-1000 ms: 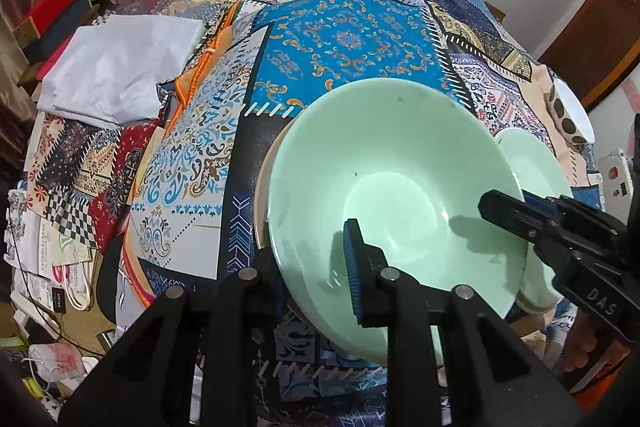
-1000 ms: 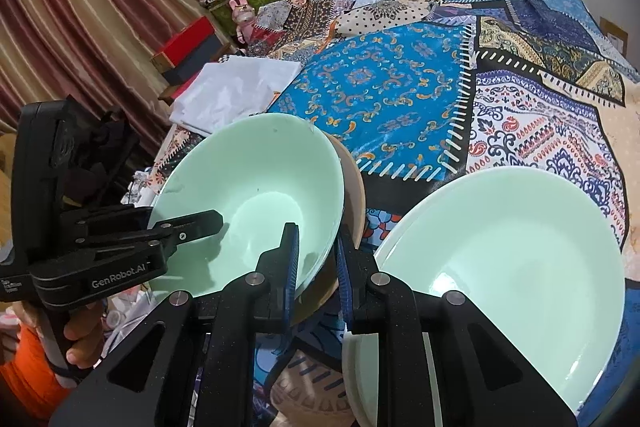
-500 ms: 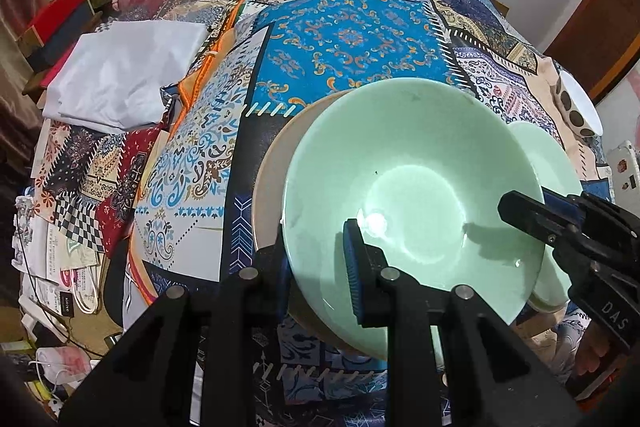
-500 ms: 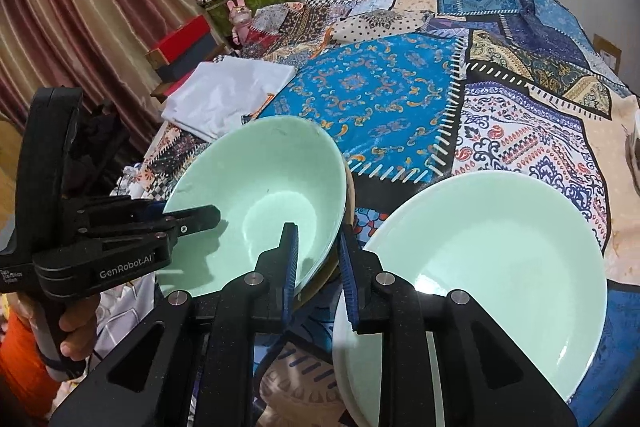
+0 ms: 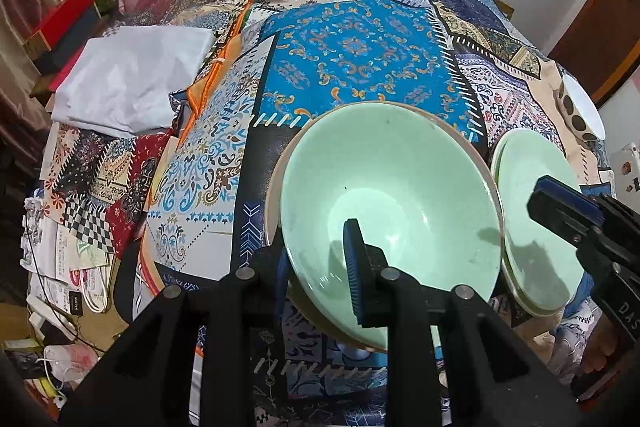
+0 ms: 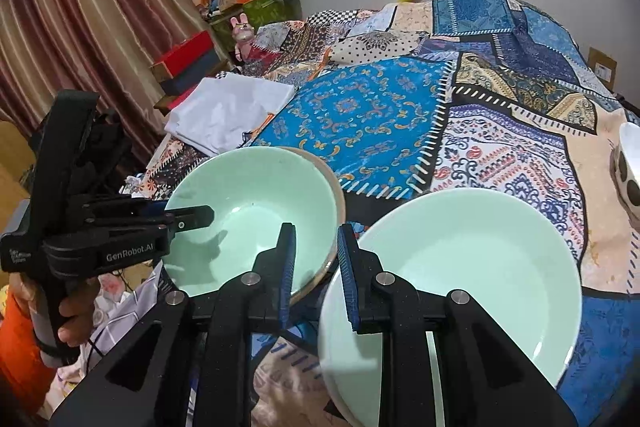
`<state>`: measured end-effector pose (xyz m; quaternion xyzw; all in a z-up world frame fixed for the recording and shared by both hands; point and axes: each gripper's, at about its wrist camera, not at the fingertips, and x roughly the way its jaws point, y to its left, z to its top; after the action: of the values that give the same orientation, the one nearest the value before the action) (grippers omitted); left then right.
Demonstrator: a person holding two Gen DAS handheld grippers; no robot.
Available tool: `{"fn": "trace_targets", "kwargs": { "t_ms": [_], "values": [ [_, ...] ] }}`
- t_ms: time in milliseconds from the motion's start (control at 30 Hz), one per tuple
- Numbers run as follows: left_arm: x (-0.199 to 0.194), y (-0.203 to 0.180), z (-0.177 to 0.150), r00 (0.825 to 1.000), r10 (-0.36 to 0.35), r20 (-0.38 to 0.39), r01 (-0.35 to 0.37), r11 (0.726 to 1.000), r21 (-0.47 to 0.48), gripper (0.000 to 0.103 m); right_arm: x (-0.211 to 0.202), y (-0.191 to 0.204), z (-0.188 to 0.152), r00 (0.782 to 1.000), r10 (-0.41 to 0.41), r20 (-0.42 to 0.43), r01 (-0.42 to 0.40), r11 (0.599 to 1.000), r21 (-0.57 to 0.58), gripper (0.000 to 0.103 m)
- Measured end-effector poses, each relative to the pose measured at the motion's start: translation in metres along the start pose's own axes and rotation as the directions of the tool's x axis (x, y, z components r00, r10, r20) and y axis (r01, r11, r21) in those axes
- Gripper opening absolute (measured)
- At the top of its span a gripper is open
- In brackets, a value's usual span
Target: Organize plates and bowls
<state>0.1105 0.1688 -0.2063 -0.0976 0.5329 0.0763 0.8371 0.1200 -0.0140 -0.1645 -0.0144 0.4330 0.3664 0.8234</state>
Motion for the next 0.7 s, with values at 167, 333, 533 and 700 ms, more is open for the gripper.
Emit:
{"fn": "trace_targets", "kwargs": {
  "t_ms": [167, 333, 533, 700],
  "values": [
    [-0.017, -0.001, 0.002, 0.995, 0.075, 0.061, -0.076, 0.997, 0.009, 0.025, -0.017, -0.013, 0.000, 0.999, -0.010, 0.031, 0.009, 1.000, 0.020, 0.025],
    [-0.045, -0.011, 0.008, 0.991, 0.067, 0.113, -0.069, 0.998, 0.011, 0.025, -0.043, -0.025, 0.000, 0.990, -0.101, 0.097, 0.101, 0.995, 0.007, 0.028],
    [-0.083, -0.047, 0.015, 0.975, 0.029, 0.222, -0.046, 0.996, 0.071, 0.050, -0.093, -0.058, 0.003, 0.963, -0.178, 0.203, 0.171, 0.984, 0.054, 0.042],
    [-0.113, -0.089, 0.022, 0.948, -0.031, 0.316, -0.018, 0.988, 0.152, 0.065, -0.133, -0.086, 0.002, 0.932, -0.251, 0.263, 0.233, 0.967, 0.098, 0.050]
  ]
}}
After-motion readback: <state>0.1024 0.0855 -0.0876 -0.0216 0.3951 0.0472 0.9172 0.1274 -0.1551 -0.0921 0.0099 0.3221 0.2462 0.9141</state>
